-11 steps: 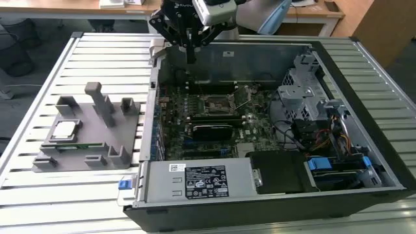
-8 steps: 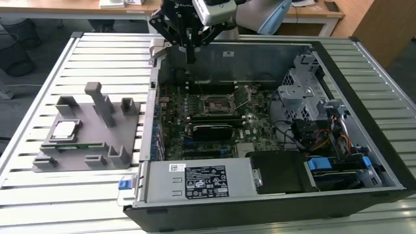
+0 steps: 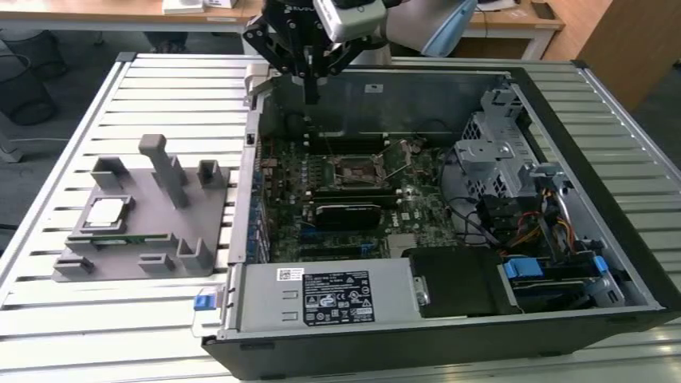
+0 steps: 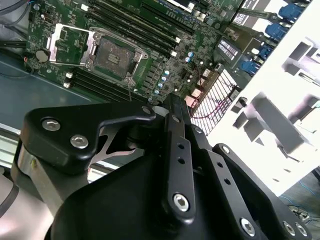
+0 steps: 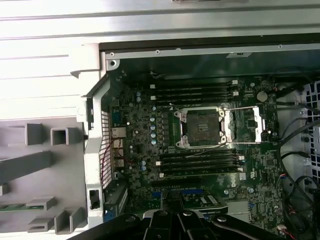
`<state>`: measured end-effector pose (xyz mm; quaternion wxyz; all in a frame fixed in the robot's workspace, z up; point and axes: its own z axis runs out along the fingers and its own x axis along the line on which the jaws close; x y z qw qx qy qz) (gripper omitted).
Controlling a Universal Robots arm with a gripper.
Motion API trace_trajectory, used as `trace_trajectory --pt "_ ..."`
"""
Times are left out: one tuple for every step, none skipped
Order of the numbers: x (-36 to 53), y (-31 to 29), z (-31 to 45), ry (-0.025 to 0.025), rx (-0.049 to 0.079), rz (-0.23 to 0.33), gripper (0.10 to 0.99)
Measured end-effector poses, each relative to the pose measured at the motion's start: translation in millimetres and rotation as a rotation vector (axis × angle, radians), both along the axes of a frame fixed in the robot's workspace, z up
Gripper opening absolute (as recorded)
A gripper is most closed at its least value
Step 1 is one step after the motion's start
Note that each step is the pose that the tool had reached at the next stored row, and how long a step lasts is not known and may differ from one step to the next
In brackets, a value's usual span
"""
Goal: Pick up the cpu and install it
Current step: 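Reach for the cpu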
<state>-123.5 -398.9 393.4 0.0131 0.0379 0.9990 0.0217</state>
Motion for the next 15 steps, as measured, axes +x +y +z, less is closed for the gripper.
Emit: trace_trajectory --pt "-1.2 0.0 0.0 0.0000 0.000 0.000 0.106" --pt "-2.7 0.0 0.0 0.0000 0.000 0.000 0.106" --pt "-4.0 0.0 -0.1 -0.0001 0.000 0.000 0.106" --pt "-5.2 0.0 0.0 0.0000 0.000 0.000 0.106" --pt "-6.4 0.0 0.0 0.0000 0.000 0.000 0.106" --pt "-7.5 0.0 0.0 0.0000 0.000 0.000 0.106" --pt "-8.5 0.0 -0.1 -0.0001 0.000 0.000 0.106" --pt "-9.5 0.0 -0.1 -0.0001 0.000 0.000 0.106" --pt "-10.5 0.0 -0.1 -0.0001 0.000 0.000 0.106" --pt "-11.4 0.0 -0.1 -0.0001 0.000 0.000 0.106" --pt "-12.4 0.0 -0.1 0.0000 0.000 0.000 0.106" --pt "-13.3 0.0 -0.1 0.0000 0.000 0.000 0.106" --pt "-14.3 0.0 -0.1 0.0000 0.000 0.000 0.106" --pt "-15.2 0.0 -0.1 0.0000 0.000 0.000 0.106" --pt "-16.3 0.0 -0.1 0.0000 0.000 0.000 0.106"
